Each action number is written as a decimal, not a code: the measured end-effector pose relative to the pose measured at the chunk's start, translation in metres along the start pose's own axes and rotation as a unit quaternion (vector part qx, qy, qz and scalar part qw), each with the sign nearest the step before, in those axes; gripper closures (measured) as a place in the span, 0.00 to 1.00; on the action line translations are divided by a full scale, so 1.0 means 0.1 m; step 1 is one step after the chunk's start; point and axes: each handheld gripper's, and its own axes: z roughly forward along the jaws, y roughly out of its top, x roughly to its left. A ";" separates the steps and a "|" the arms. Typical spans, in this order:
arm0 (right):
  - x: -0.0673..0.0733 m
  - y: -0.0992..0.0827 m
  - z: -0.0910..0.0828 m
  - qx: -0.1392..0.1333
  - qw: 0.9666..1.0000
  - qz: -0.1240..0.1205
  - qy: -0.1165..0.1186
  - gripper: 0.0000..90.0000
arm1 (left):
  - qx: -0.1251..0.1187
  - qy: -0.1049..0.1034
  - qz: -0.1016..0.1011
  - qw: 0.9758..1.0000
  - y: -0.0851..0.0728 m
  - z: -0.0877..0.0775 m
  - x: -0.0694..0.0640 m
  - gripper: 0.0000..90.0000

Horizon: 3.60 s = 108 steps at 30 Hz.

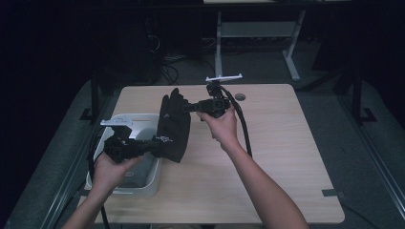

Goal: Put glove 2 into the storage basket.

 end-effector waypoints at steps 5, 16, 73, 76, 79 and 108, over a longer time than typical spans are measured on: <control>0.04 0.02 0.08 0.001 1.000 -0.003 0.004 0.84 | -0.002 0.005 -0.002 1.000 -0.02 -0.06 0.04 0.89; 0.13 0.06 0.32 0.014 1.000 -0.009 0.016 0.84 | -0.007 0.019 -0.012 1.000 -0.12 -0.25 0.18 0.89; 0.25 -0.21 1.40 0.082 0.996 -0.002 0.042 0.83 | 0.012 0.045 -0.076 0.996 -0.78 -0.66 0.66 0.89; 0.24 -0.24 1.43 0.086 0.995 -0.001 0.040 0.83 | 0.014 0.043 -0.081 0.996 -0.82 -0.65 0.67 0.88; 0.22 -0.28 1.47 0.092 0.995 0.002 0.038 0.83 | 0.018 0.042 -0.084 0.995 -0.85 -0.64 0.69 0.88; 0.10 -0.34 1.54 0.115 0.993 -0.007 0.003 0.69 | 0.033 0.030 -0.104 0.994 -0.90 -0.64 0.81 0.64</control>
